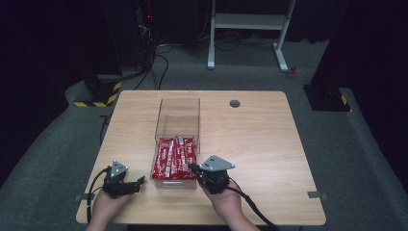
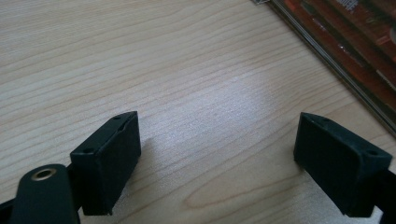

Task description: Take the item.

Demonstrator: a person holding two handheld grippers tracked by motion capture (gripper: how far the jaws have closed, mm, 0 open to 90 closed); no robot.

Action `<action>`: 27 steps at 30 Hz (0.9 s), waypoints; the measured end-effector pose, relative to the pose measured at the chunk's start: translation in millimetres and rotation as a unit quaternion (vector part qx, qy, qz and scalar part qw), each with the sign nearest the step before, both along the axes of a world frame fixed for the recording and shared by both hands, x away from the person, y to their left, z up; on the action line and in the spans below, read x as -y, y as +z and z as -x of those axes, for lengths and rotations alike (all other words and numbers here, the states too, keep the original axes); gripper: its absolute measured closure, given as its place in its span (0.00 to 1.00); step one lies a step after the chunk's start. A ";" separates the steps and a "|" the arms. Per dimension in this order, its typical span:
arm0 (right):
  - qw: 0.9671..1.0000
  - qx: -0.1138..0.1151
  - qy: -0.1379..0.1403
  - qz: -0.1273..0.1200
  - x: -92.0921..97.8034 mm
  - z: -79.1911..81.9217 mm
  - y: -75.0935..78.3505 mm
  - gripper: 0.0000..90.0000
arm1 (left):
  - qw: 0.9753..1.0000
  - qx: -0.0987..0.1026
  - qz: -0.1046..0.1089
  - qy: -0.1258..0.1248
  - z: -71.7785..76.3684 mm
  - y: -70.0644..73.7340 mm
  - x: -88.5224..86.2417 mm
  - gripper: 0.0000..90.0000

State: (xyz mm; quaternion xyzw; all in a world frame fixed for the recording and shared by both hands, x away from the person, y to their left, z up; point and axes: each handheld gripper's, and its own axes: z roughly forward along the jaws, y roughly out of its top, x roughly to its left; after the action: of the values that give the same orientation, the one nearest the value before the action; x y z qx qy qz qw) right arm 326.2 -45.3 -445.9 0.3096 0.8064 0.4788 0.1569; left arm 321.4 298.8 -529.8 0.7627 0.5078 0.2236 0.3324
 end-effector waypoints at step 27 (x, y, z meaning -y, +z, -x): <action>0.999 0.023 0.004 -0.043 18.6 5.7 4.0 1.00 | 1.000 0.002 0.001 0.003 0.4 -0.2 0.3 0.17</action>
State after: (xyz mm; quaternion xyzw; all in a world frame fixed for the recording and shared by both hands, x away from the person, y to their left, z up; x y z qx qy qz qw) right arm 320.6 -63.9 -441.9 0.3013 0.7825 0.5209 0.1601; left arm 321.0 298.5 -529.9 0.7606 0.5096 0.2252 0.3333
